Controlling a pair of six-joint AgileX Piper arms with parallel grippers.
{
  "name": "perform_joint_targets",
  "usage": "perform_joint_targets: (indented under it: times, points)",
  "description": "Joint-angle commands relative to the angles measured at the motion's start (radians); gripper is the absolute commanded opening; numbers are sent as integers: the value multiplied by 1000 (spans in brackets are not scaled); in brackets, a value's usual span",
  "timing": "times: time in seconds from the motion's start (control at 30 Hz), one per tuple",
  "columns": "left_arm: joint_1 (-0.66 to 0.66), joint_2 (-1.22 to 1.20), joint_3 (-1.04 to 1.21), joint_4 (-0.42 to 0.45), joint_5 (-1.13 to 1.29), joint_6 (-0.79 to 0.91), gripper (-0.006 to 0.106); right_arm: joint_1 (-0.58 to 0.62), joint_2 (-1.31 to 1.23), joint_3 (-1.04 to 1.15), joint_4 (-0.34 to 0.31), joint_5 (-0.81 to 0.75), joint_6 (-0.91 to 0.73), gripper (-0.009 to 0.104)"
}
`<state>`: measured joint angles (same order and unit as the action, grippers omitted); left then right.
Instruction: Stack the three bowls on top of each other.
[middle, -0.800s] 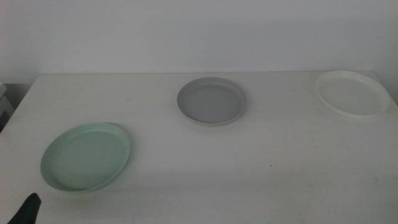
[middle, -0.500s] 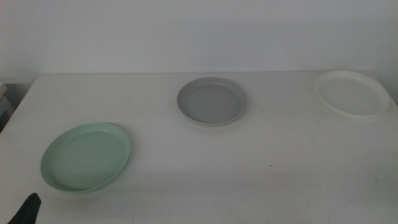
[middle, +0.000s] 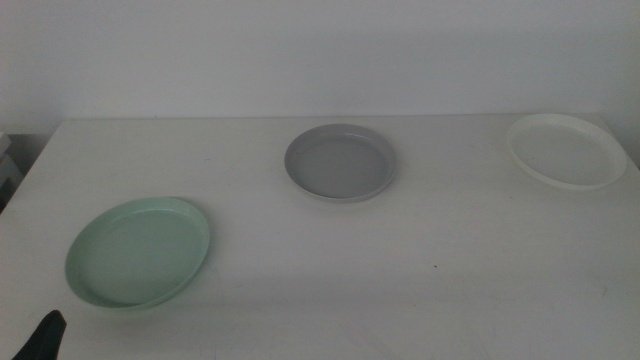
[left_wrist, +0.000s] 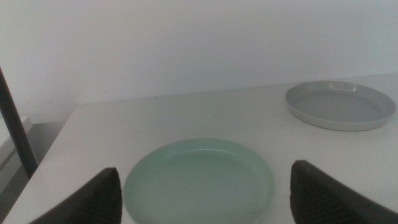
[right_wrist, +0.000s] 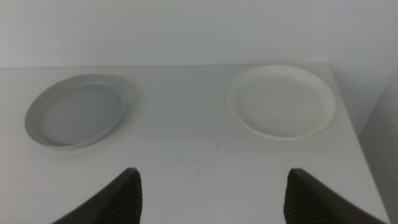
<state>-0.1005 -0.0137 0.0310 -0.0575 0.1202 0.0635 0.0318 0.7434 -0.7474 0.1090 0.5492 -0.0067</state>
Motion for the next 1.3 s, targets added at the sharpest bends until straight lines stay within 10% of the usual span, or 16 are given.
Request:
perform_joint_targets:
  times: [0.0, 0.67, 1.27]
  points:
    - [1, -13, -5, -15, -82, -5, 92, -7, 89, -123, 4, -4, 20, 57]
    - [1, -13, -5, -15, -82, -5, 92, 164, 943, -931, 63, 371, 42, 57]
    - [1, -13, -5, -15, -82, -5, 92, 258, 1456, -1344, 50, 382, 17, 56]
